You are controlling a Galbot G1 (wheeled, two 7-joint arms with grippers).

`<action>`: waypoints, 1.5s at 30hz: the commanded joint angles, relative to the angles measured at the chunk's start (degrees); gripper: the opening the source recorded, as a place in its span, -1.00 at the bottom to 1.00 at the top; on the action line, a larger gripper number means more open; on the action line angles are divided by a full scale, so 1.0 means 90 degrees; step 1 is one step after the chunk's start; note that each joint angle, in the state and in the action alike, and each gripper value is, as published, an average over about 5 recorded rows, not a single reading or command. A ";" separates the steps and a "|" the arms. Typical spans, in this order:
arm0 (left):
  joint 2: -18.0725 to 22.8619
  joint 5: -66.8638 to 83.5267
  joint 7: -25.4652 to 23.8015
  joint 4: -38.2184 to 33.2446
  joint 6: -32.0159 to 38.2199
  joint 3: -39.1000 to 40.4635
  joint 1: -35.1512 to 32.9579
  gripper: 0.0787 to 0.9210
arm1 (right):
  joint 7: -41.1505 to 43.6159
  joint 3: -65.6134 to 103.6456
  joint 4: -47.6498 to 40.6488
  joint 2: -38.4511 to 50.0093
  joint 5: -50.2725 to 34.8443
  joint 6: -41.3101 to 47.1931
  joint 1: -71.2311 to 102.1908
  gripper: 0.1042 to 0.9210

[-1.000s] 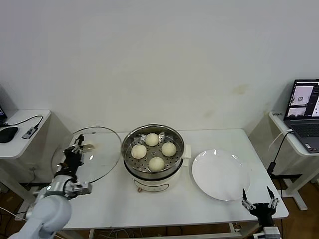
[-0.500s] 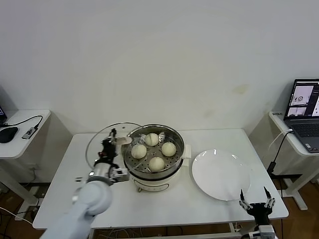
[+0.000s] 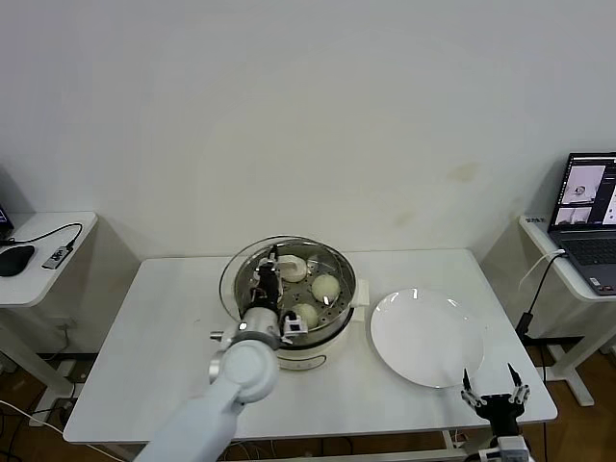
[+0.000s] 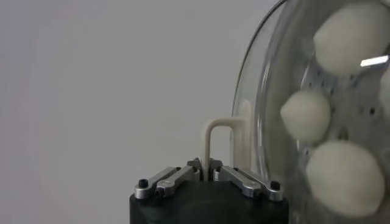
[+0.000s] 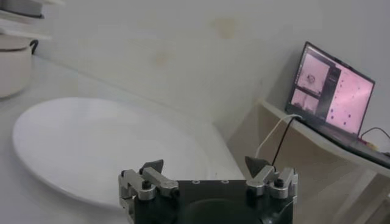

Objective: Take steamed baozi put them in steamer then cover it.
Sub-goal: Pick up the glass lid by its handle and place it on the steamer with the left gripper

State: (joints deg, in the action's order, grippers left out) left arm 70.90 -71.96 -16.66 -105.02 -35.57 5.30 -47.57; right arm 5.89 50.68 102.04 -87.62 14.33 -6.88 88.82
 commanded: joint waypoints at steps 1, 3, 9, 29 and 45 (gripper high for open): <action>0.0424 -0.0431 -0.0108 0.0376 0.0016 0.0478 0.0290 -0.83 | -0.0003 -0.0023 -0.0045 -0.0005 0.0028 -0.0005 -0.0005 0.76; 0.0406 -0.0421 -0.0082 0.0397 0.0056 0.0481 0.0296 -0.83 | -0.0002 -0.0023 -0.0049 -0.0004 0.0033 -0.0009 0.0005 0.76; 0.0378 -0.0356 -0.0037 0.0474 0.0123 0.0478 0.0326 -0.83 | 0.0007 -0.0014 -0.0038 -0.0001 0.0043 -0.0011 0.0034 0.76; 0.0210 -0.0141 0.0114 0.0706 0.0336 0.0206 0.0306 -0.83 | 0.0010 -0.0007 -0.0135 0.0002 0.0068 -0.0064 0.0052 0.76; 0.0326 -0.0025 0.0211 0.0864 0.0385 0.0222 0.0336 -0.83 | 0.0003 -0.0023 -0.0169 -0.0008 0.0087 -0.0119 0.0067 0.76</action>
State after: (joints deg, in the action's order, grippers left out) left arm 73.60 -72.55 -15.04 -97.57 -32.13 7.27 -44.57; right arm 5.94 50.48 100.57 -87.69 15.08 -7.83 89.43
